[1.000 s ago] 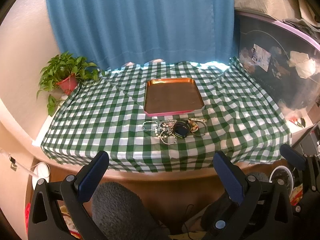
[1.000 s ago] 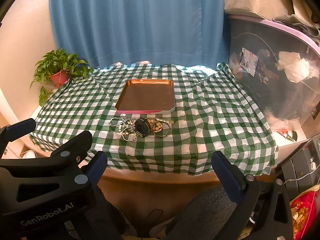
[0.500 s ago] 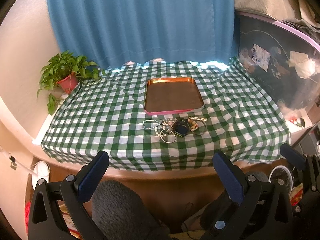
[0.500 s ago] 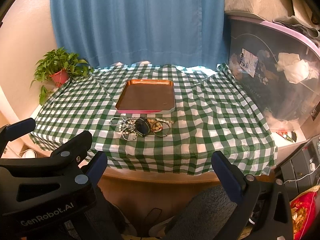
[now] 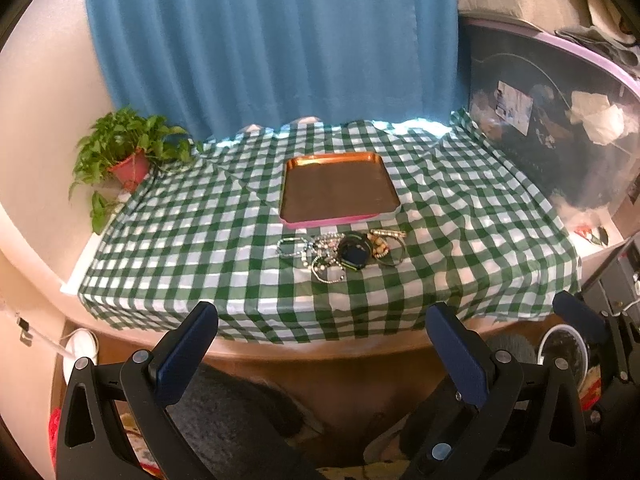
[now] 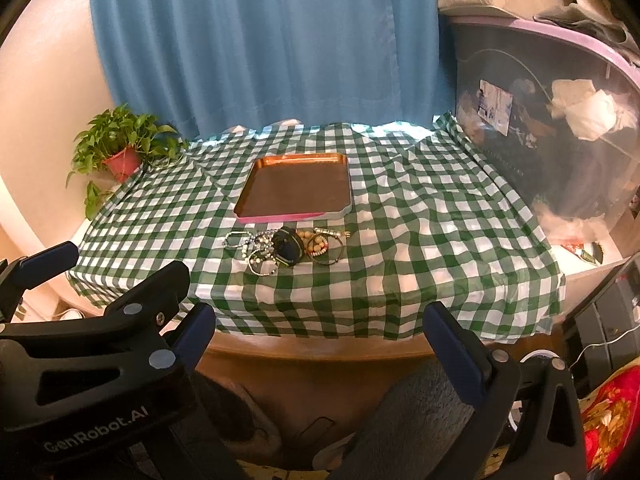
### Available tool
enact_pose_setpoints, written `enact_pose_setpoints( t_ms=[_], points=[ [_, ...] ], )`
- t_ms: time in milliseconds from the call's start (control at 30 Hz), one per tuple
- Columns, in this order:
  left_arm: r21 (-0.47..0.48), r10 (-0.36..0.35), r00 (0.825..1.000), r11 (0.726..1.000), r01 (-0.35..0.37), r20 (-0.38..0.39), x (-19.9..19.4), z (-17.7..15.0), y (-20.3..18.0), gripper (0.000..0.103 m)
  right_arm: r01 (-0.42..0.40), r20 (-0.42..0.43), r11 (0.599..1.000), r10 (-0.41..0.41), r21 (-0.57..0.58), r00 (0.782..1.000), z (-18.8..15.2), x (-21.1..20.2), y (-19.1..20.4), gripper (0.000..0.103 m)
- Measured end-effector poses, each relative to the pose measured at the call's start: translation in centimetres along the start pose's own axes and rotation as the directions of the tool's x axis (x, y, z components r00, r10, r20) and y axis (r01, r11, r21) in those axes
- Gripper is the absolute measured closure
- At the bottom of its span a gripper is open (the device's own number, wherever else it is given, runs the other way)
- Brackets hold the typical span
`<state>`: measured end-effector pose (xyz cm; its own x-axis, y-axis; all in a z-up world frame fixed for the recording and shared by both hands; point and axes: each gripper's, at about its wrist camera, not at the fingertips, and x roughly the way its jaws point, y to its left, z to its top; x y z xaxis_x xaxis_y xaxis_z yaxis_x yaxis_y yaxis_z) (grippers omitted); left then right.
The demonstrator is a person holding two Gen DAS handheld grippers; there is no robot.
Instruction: Organize jewelry
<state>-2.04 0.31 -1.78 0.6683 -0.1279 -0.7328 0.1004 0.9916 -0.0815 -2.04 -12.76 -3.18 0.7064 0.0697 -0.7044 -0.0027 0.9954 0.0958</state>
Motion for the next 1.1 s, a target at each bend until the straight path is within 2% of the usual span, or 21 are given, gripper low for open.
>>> enact_pose_setpoints(
  t_ms=[33,133,200,300,367,433,533,600,633,733,900,933,967,1000,1033,1100],
  points=[
    [0.033,0.023,1.0,0.999,-0.023,-0.014,0.8,-0.3,0.4,0.0,0.004,-0.004,1.0,-0.004,-0.007,1.0,-0.1,0.3,0.1,0.0],
    [0.044,-0.005,0.997,0.999,0.009,-0.082,2.9,-1.2,2.0,0.0,0.022,-0.015,0.999,-0.023,-0.039,1.0,-0.5,1.6,0.7,0.0],
    [0.031,-0.035,0.997,0.999,0.037,-0.075,3.8,-1.8,2.9,0.0,0.02,-0.013,0.999,-0.021,-0.045,1.0,-0.9,2.6,0.9,0.0],
    [0.049,-0.011,1.0,0.999,0.012,-0.021,5.5,-2.0,3.7,0.0,0.013,-0.008,0.999,-0.014,-0.043,1.0,-1.5,4.1,1.0,0.0],
    [0.058,0.04,0.997,0.997,-0.044,0.06,6.9,-1.9,4.0,0.0,0.012,-0.003,0.998,-0.012,-0.064,1.0,-1.6,5.4,1.3,0.0],
    [0.063,0.045,0.992,0.997,-0.053,0.115,8.7,-1.5,4.6,0.0,-0.014,0.0,0.996,0.014,-0.093,1.0,-1.6,7.0,1.5,0.0],
    [0.067,-0.026,0.997,0.998,0.021,0.074,11.4,-1.2,6.4,0.0,-0.075,-0.013,0.99,0.074,-0.118,0.997,-1.4,9.7,1.3,0.001],
    [0.037,-0.042,0.997,0.999,0.04,0.057,13.3,-0.8,7.8,0.0,-0.071,-0.024,0.99,0.069,-0.119,0.997,-1.2,11.4,0.7,0.001],
    [0.021,-0.056,0.997,0.998,0.055,0.048,14.3,-0.7,8.5,0.0,-0.099,-0.028,0.987,0.097,-0.123,0.995,-1.0,12.4,0.4,0.001],
    [0.0,-0.113,0.993,0.994,0.113,-0.037,18.1,-0.5,10.0,0.0,-0.172,-0.028,0.974,0.169,-0.147,0.985,-0.4,15.1,-0.6,0.001],
    [0.032,-0.115,0.99,0.993,0.118,-0.085,22.7,0.1,10.8,0.004,-0.208,-0.031,0.957,0.206,-0.205,0.978,1.1,18.6,-1.2,0.001],
    [0.018,-0.14,0.985,0.99,0.143,-0.103,24.0,0.4,11.1,0.004,-0.221,-0.036,0.953,0.218,-0.206,0.975,1.3,19.1,-1.3,0.002],
    [-0.008,-0.174,0.977,0.985,0.174,-0.12,24.9,0.7,11.3,0.009,-0.236,-0.039,0.95,0.233,-0.206,0.972,1.6,19.7,-1.4,0.003],
    [-0.036,-0.207,0.969,0.978,0.204,-0.135,25.6,0.8,11.5,0.021,-0.25,-0.043,0.946,0.247,-0.207,0.968,1.9,20.4,-1.4,0.008],
    [-0.058,-0.238,0.958,0.971,0.232,-0.158,26.7,0.9,11.7,0.027,-0.267,-0.054,0.941,0.262,-0.206,0.964,2.2,21.2,-1.4,0.017],
    [-0.032,-0.23,0.958,0.973,0.228,-0.17,27.6,1.0,11.1,0.05,-0.294,-0.084,0.936,0.282,-0.195,0.956,2.6,22.6,-1.6,0.029]
  ],
)
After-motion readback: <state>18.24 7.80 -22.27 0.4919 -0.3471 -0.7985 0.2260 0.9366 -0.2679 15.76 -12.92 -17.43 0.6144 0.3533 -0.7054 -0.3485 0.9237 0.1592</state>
